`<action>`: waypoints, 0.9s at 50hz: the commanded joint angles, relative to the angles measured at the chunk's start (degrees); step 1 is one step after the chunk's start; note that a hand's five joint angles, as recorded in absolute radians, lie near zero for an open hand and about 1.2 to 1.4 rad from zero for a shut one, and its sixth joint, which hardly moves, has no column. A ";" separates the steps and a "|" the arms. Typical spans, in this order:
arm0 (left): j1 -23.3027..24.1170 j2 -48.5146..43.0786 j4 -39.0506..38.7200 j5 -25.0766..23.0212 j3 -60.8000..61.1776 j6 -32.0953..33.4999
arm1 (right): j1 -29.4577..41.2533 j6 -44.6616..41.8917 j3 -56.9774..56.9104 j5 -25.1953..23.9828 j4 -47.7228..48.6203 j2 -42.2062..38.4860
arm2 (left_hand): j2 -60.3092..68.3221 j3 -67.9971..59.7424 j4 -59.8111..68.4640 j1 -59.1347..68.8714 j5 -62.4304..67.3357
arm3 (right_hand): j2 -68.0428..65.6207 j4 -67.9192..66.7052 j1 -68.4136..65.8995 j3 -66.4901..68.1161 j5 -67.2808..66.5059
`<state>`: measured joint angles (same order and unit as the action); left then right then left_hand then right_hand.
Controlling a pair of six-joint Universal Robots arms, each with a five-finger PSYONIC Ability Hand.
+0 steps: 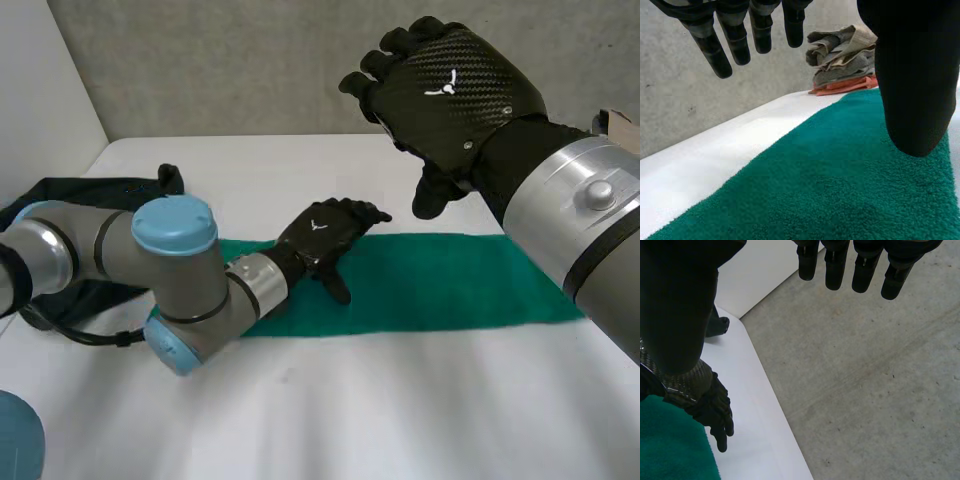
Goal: Fold the laundry.
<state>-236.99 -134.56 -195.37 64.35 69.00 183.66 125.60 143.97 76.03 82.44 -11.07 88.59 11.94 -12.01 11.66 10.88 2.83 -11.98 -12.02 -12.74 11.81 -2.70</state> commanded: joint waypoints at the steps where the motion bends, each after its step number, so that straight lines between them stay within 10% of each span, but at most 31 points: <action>1: 3.02 3.60 0.08 -0.02 0.43 0.04 | 2.28 0.35 0.09 3.34 2.54 0.35 | -1.94 2.01 -1.66 -0.88 -2.83 | 1.98 2.02 2.74 -1.81 2.70; 18: -0.31 14.58 0.78 9.03 5.87 1.35 | -7.20 1.14 -2.72 7.39 2.90 -4.38 | -1.94 2.01 -1.66 -0.88 -2.83 | 1.98 2.02 2.74 -1.81 2.70; 31: -10.24 29.08 9.21 10.18 20.19 13.56 | -26.18 0.79 1.31 -4.03 -5.72 -18.53 | -1.94 2.01 -1.66 -0.88 -2.83 | 1.98 2.02 2.74 -1.81 2.70; 45: -9.90 32.96 9.22 9.12 26.18 14.19 | -37.00 -1.14 13.00 -8.52 6.84 -22.76 | -1.94 2.01 -1.66 -0.88 -2.83 | -8.62 -8.58 -7.85 8.79 -7.90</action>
<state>-248.00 -101.88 -184.60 73.39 94.31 198.25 91.75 144.08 84.76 74.49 -9.35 67.27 11.82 -11.99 11.66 10.62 2.83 -16.15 -16.21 -15.87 16.32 -6.53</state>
